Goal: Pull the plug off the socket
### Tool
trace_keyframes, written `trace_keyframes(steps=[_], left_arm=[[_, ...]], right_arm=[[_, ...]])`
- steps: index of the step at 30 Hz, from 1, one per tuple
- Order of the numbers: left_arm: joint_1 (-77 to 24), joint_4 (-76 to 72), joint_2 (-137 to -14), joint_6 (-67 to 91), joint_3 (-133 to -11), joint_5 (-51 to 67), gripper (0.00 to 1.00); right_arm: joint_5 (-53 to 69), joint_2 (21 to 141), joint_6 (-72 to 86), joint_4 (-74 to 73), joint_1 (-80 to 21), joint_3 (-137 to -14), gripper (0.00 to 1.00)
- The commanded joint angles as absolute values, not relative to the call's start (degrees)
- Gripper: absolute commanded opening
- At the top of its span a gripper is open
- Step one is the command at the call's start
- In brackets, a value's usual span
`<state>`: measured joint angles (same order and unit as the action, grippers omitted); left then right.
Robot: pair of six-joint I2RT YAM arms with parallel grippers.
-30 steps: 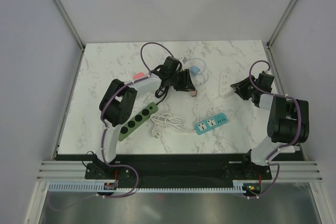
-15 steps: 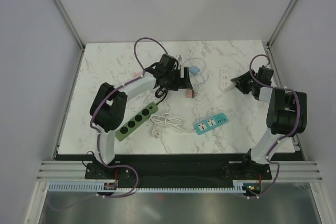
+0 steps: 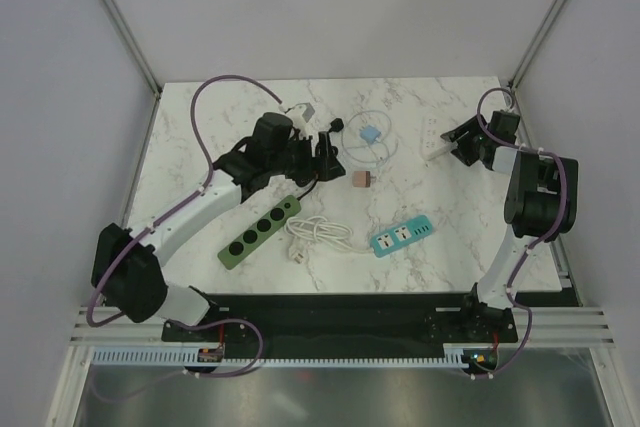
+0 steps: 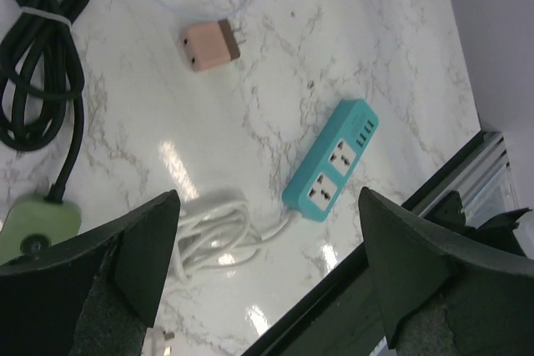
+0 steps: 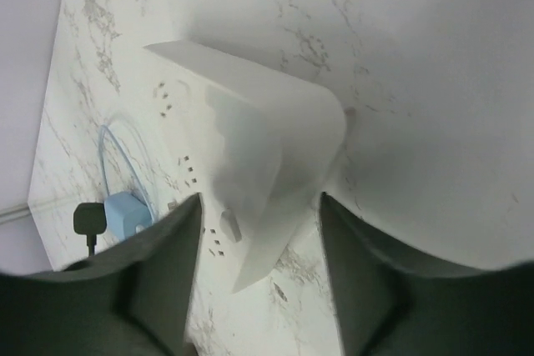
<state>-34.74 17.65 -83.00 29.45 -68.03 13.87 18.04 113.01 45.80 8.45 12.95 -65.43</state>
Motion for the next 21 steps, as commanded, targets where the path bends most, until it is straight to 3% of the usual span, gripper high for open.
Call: trace_keyframes(steps=[1,2,4,7,13,21], left_arm=[[-34.8,18.0,-76.2,27.3,-61.6,12.7,0.94],[-34.7,17.9,-74.9,27.5,-60.0,12.6,0.95],[-34.6,17.8,-71.2,28.3,-55.9,13.6,0.97],[-34.5,15.1,-66.1,30.3,-50.0,15.3,0.97],[-34.5,10.5,-61.2,33.6,-42.8,15.4,0.97],[-34.5,-1.6,-58.1,39.4,-32.6,20.6,0.96]], right_arm=[[13.5,112.5,42.6,2.1,13.2,-66.8,0.75],[13.0,111.9,41.3,0.7,13.1,-67.0,0.78],[9.3,109.0,37.5,-5.0,12.8,-67.1,0.94],[5.2,102.8,34.3,-9.7,12.7,-65.0,0.98],[-1.7,90.1,28.2,-16.3,7.4,-62.9,0.98],[-0.4,75.3,28.5,-11.8,-15.7,-51.8,0.98]])
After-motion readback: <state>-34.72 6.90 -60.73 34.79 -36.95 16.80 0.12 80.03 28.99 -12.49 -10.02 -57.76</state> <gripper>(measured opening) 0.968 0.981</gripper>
